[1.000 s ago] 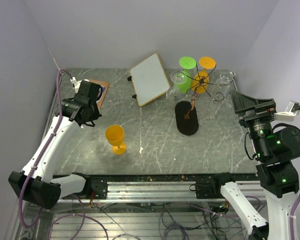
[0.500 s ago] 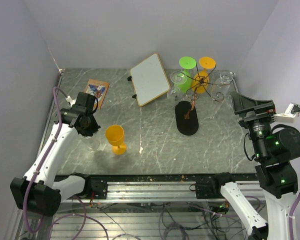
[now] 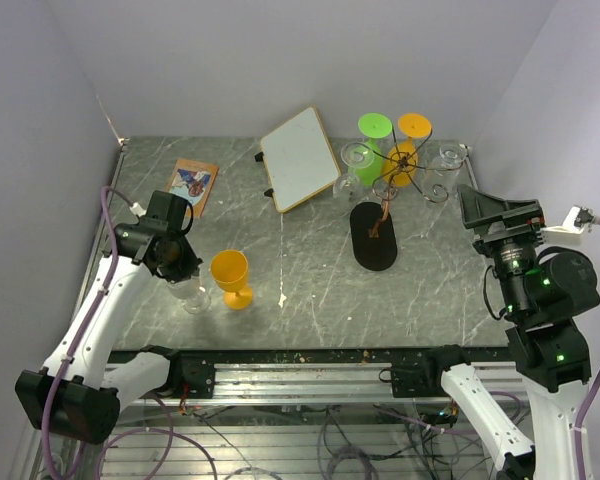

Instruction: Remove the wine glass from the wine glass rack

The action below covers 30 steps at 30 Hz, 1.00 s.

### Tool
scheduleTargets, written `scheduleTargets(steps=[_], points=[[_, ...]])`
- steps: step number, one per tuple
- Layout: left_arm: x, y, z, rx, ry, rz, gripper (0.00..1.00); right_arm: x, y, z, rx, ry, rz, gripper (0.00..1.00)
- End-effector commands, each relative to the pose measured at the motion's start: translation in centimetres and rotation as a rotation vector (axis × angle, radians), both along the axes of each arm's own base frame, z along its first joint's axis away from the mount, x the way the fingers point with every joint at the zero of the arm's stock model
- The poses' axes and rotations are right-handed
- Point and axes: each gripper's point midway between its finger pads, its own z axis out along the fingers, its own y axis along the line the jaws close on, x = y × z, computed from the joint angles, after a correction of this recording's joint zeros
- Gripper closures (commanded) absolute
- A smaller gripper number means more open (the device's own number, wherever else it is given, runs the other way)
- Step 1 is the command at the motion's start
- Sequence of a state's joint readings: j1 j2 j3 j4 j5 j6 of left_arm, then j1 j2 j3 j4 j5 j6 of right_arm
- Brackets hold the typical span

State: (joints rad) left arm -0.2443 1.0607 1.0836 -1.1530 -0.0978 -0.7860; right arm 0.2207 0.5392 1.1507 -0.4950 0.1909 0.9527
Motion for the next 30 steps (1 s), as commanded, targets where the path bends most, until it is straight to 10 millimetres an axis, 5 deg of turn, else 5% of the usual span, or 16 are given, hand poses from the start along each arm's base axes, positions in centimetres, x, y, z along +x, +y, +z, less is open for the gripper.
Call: scheduleTargets(steps=[1,14,23,30], points=[[-0.6,-0.7,-0.6,-0.039,0.035,-0.023,0.91,0.3,-0.4,-0.5,-0.003,0.008,-0.024,0.23],[-0.5,-0.2,0.3,-0.006,0.012,-0.054,0.45,1.4,-2.5,-3.0,-0.096,0.1,-0.147,0.27],[0.6,-0.2,6.0,-0.027,-0.232,-0.097,0.19,2.4,-4.9,-2.5,-0.408,0.17,-0.254,0.27],[1.8,-1.3,12.8,-0.072,-0.524,-0.199,0.01,3.2,-5.1,-0.2,-0.527,0.189,-0.249,0.27]])
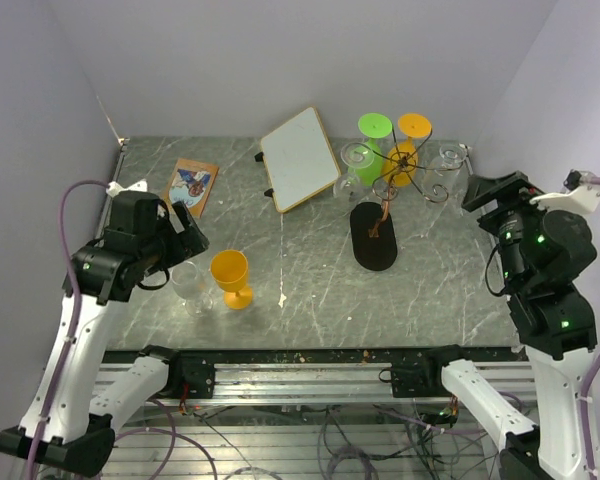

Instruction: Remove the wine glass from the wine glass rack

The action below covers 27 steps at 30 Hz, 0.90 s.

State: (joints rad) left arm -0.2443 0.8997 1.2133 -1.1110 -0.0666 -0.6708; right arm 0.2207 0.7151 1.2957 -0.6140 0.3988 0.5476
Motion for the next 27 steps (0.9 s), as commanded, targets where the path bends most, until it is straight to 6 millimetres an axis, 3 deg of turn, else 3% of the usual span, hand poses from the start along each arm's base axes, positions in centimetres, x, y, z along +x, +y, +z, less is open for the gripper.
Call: scheduleTargets(steps=[1,6,10,20,27], points=[[1.2,-1.2,5.5,-0.034,-0.238,-0.11,0.01,0.3,-0.7,1.6,-0.109,0.033,-0.021,0.27],[1.2,-2.5,9.6,-0.059,-0.431,-0.217,0.02,2.5,-0.1,1.9,-0.128,0.083,-0.008,0.24],[0.8,-3.6,11.1,-0.084,-0.506,-0.3,0.02,5.3,1.0,1.4,-0.119,0.123,0.021,0.22],[-0.2,-5.1,11.4,-0.126,-0.529,-0.395,0.02,11.1,1.9,0.3,-0.098,0.184,0.043,0.18],[-0.3,-5.8,10.8,-0.154,-0.513,-0.431,0.01,13.5,-0.6,-0.9,-0.045,0.218,0.077,0.18]])
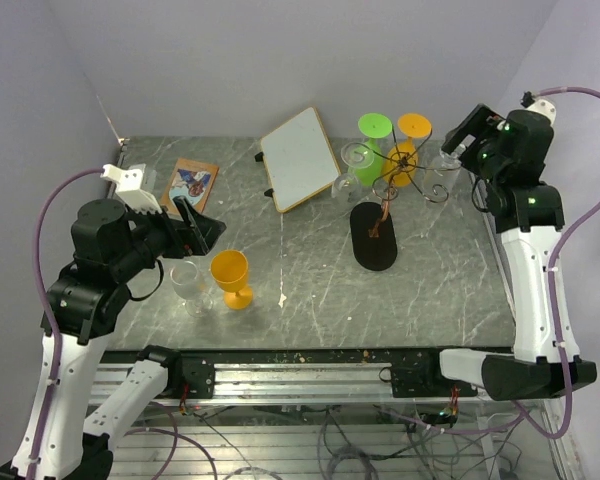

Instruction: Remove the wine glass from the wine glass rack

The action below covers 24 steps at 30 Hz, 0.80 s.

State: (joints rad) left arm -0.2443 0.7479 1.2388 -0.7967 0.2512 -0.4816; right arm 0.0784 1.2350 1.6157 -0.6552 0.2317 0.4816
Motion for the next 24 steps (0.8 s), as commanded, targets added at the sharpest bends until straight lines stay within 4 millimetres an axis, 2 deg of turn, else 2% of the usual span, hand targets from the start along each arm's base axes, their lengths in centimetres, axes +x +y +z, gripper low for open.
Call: scheduleTargets(steps=[1,4,8,12,16,20,24], points=[[-0.1,-1.1,0.4,-0.018,-0.025,-0.069,0.01,0.9,-1.7,1.0,0.032,-0.023,0.023,0.18],[0.1,-1.3,0.8,-0.013,-0.032,-0.082,0.01,1.5,-3.2,0.5,0.028,-0.004,0.021,0.18],[0.1,-1.5,1.8,-0.007,-0.05,-0.102,0.01,2.2,-3.8,-0.5,0.054,-0.004,0.075,0.18],[0.2,-1.1,1.7,0.008,-0.041,-0.079,0.0,2.9,-5.1,-1.5,0.061,0.013,0.125,0.18],[0.6,-0.9,1.2,0.028,-0.009,-0.071,0.0,3.5,-4.8,-2.7,0.121,0.02,0.252,0.19],[0.6,-1.2,1.2,0.01,0.01,-0.082,0.0,3.6,-3.9,-3.7,0.193,0.017,0.373,0.32],[0.4,-2.4,1.3,-0.035,0.019,-0.14,0.0,3.8,-3.1,-4.1,0.226,-0.004,0.455,0.33]])
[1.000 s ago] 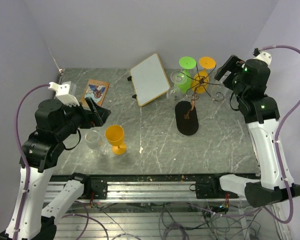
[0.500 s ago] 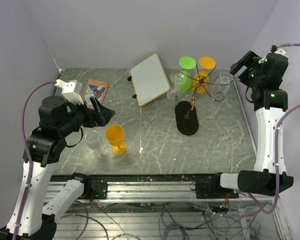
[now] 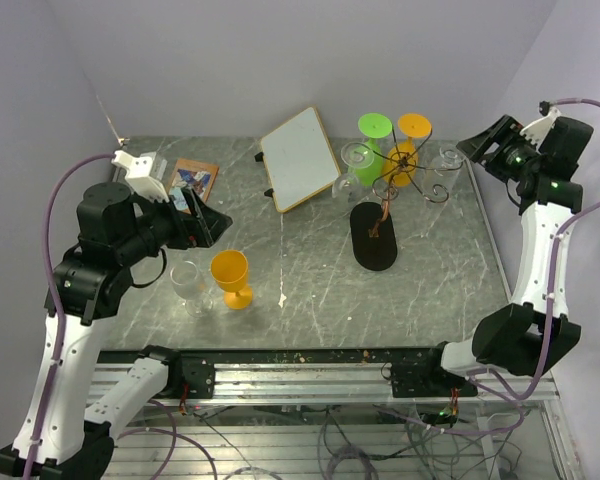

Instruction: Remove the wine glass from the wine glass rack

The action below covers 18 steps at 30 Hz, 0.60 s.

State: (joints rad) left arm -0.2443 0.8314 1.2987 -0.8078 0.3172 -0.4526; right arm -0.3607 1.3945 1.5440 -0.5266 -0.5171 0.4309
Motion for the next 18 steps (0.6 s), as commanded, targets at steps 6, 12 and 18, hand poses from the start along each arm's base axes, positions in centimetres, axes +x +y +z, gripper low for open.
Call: scheduleTargets(steps=[6,12,18], points=[[-0.5,-2.6,1.2,-0.098,-0.001,-0.14,0.0,0.6,2.1,-0.1,0.051,-0.049,0.21,0.33],[-0.3,-3.0,1.5,-0.105,0.009,-0.16,0.0,1.0,2.0,-0.8,0.041,-0.035,0.219,0.35],[-0.1,-3.0,1.2,-0.113,0.024,-0.155,0.01,1.7,1.8,-0.9,0.049,-0.044,0.229,0.41]])
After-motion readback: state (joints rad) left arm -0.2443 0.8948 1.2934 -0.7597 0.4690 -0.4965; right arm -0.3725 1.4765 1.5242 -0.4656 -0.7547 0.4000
